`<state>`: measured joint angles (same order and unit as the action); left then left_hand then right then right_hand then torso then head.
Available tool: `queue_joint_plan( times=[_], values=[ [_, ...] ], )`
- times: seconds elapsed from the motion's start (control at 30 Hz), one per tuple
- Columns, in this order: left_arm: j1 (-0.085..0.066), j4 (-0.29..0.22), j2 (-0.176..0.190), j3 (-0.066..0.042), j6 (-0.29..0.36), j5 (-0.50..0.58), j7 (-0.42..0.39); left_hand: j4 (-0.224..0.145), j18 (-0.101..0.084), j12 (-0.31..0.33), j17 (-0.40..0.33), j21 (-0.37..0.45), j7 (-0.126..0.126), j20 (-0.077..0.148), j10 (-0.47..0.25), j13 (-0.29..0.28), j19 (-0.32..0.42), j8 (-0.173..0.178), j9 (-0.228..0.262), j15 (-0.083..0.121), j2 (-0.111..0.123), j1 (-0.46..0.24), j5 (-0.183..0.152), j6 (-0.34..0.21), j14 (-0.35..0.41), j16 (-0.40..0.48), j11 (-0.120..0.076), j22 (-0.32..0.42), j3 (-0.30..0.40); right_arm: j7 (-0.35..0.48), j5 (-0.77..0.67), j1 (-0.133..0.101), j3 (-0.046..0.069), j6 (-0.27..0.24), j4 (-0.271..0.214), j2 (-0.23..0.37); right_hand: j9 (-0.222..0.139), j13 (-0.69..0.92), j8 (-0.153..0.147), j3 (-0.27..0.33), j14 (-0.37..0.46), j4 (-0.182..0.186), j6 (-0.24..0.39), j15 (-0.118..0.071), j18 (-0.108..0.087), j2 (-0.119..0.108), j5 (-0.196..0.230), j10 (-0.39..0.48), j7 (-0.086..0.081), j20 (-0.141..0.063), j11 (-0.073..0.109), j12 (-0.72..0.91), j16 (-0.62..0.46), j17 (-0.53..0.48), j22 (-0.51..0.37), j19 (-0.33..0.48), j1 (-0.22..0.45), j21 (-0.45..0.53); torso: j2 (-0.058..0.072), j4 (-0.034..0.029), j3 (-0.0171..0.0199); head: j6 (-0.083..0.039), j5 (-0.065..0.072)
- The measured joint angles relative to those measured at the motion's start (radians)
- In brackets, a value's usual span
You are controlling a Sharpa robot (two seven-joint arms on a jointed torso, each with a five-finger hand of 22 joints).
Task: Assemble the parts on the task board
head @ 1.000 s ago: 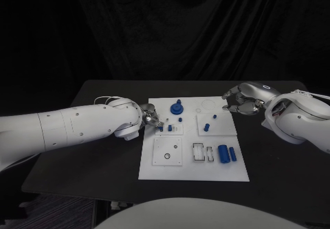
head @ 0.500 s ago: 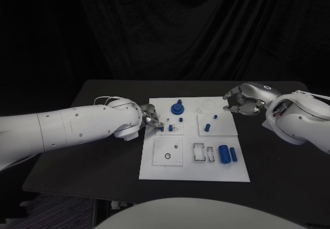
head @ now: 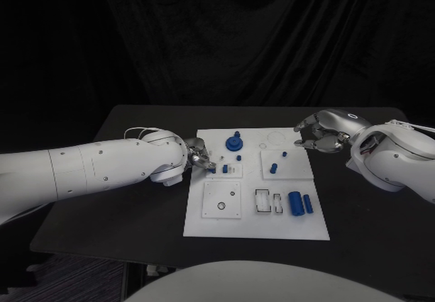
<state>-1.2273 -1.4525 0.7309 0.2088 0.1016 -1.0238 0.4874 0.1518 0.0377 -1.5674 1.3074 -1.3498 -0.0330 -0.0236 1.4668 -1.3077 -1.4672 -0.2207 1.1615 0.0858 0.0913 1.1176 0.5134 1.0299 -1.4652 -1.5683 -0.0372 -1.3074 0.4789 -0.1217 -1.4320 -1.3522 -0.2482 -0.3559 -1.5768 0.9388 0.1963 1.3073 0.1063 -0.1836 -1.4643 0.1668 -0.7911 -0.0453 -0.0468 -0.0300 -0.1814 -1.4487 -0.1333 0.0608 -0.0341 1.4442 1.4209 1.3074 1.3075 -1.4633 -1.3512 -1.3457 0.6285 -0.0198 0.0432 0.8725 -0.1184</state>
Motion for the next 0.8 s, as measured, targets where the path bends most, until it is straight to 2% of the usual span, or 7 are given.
queue_joint_plan(
  times=[0.53, 0.67, 0.77, 0.8],
  values=[
    [0.005, 0.012, -0.012, -0.003, 0.005, -0.003, -0.005, -0.005, 0.000, 0.000, 0.000, 0.010, 0.001, 0.000, 0.000, 0.000, 0.000, -0.002, 0.002, 0.000, -0.006, -0.004, 0.000, 0.003, 0.000, 0.000, 0.000, 0.000, -0.011, 0.000, 0.000, 0.000, 0.000, 0.000, -0.001, 0.000, 0.000, 0.001, 0.000, 0.000, 0.000, 0.000, 0.000, 0.000, 0.000, 0.000, 0.000, 0.000, 0.000, 0.000, 0.000, 0.000, 0.000, 0.000, 0.000, 0.000, 0.000, 0.000, 0.000, 0.0012, 0.0004, 0.000, -0.001],
    [0.009, 0.016, -0.015, -0.004, 0.011, -0.004, -0.009, -0.006, 0.000, 0.000, 0.000, 0.010, -0.002, 0.000, 0.000, 0.000, 0.000, 0.000, 0.002, 0.000, -0.013, -0.006, -0.005, 0.000, 0.000, 0.000, 0.000, 0.000, -0.012, 0.001, 0.000, 0.001, 0.000, 0.000, -0.001, 0.000, 0.000, 0.001, 0.000, 0.000, 0.000, 0.000, 0.000, 0.000, 0.000, 0.000, 0.000, 0.000, 0.000, 0.000, 0.000, 0.000, 0.000, 0.000, 0.000, 0.000, 0.000, 0.000, 0.000, 0.0012, 0.0004, 0.000, 0.000],
    [0.012, 0.018, -0.016, -0.005, 0.016, -0.004, -0.013, -0.010, 0.000, 0.000, 0.000, 0.010, -0.003, 0.000, 0.000, 0.000, 0.000, 0.003, 0.002, 0.000, -0.016, -0.003, -0.016, -0.001, 0.000, 0.000, 0.000, 0.000, -0.020, 0.001, 0.000, 0.001, 0.000, 0.000, -0.001, 0.000, 0.000, 0.001, 0.000, 0.000, 0.000, 0.000, 0.000, 0.000, 0.000, 0.000, 0.000, 0.000, 0.000, 0.000, 0.000, 0.000, 0.000, 0.000, 0.000, 0.000, 0.000, 0.000, 0.000, 0.0011, 0.0004, 0.000, 0.002],
    [0.012, 0.019, -0.016, -0.005, 0.017, -0.004, -0.014, -0.010, 0.000, 0.000, 0.000, 0.010, -0.005, 0.000, 0.000, 0.000, 0.000, 0.003, 0.002, 0.000, -0.023, -0.006, -0.025, -0.003, 0.000, 0.000, 0.000, 0.000, -0.027, 0.001, 0.000, 0.001, 0.000, 0.000, -0.001, 0.000, 0.000, 0.001, 0.000, 0.000, 0.000, 0.000, 0.000, 0.000, 0.000, 0.000, 0.000, 0.000, 0.000, 0.000, 0.000, 0.000, 0.000, 0.000, 0.000, 0.000, 0.000, 0.000, 0.000, 0.0011, 0.0004, 0.000, 0.002]
  ],
)
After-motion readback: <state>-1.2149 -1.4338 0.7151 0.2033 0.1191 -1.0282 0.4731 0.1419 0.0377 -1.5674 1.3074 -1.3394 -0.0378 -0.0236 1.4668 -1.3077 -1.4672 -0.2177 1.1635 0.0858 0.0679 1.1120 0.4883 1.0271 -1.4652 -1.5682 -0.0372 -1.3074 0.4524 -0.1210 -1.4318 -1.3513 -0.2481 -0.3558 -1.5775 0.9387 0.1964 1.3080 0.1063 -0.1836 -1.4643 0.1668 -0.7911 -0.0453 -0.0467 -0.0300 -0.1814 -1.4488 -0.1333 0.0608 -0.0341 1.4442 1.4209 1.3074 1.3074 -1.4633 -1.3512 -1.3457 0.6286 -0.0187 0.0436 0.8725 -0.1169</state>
